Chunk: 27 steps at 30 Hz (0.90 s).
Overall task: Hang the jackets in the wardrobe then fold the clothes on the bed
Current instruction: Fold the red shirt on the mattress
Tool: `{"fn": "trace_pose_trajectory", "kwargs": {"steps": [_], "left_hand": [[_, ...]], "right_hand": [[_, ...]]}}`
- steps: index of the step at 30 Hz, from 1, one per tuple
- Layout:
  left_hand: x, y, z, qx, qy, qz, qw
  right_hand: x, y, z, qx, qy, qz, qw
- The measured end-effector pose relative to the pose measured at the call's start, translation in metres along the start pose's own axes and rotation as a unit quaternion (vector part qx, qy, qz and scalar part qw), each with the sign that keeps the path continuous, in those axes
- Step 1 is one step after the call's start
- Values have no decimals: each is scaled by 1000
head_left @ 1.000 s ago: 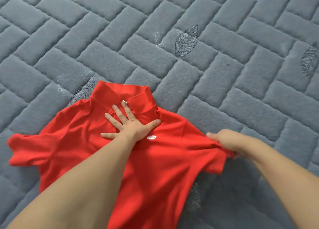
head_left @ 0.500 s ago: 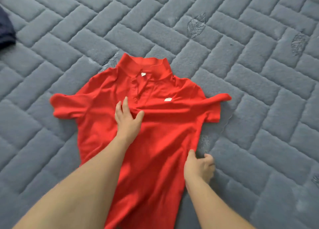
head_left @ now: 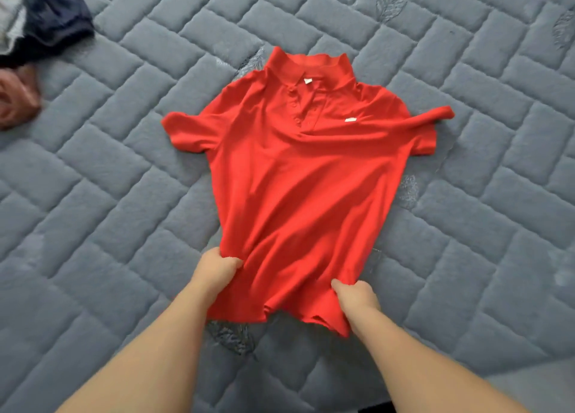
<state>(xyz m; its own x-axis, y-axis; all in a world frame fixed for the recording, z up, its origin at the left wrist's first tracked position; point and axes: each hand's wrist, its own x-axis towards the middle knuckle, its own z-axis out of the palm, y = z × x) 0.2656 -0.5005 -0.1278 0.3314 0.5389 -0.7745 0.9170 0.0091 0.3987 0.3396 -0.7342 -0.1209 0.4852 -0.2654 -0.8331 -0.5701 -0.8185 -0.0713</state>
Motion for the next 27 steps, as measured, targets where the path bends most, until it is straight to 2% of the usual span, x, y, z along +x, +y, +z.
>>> {"fn": "trace_pose_trajectory", "kwargs": {"steps": [3,5,6,8,10,12,13,14,17,18,20,23,25,27], "left_hand": [[-5,-2,-19,47,39,35,998],[-7,-11,-36,184,85,28,979],[-10,-17,-43,263,86,10,961],[-13,-32,-48,341,26,-33,939],[-17,-45,-43,376,-28,-58,924],[-17,-49,-35,395,-18,-47,917],[-14,-45,-32,372,4,-30,928],[-9,-38,-30,334,27,-12,942],[14,-7,-30,220,57,34,973],[23,6,-32,178,60,44,981],[41,33,-42,56,70,56,994],[77,68,-62,-145,110,64,981],[106,88,-78,-245,118,58,960],[132,108,-93,-332,104,34,937]], "right_hand": [[-6,24,-22,-184,5,-40,982],[-6,39,-40,-267,38,-35,962],[-4,46,-49,-293,49,-17,955],[-2,52,-61,-326,59,19,943],[-3,45,-64,-406,18,47,913],[-7,20,-62,-513,-62,69,854],[-9,3,-60,-538,-80,52,837],[-6,-15,-55,-543,-71,7,837],[-2,-80,-36,-454,95,-193,864],[0,-104,-28,-417,150,-267,856],[7,-149,-9,-366,192,-382,827],[29,-216,16,-341,189,-459,799],[50,-254,26,-343,214,-474,782],[71,-277,33,-337,234,-465,785]]}}
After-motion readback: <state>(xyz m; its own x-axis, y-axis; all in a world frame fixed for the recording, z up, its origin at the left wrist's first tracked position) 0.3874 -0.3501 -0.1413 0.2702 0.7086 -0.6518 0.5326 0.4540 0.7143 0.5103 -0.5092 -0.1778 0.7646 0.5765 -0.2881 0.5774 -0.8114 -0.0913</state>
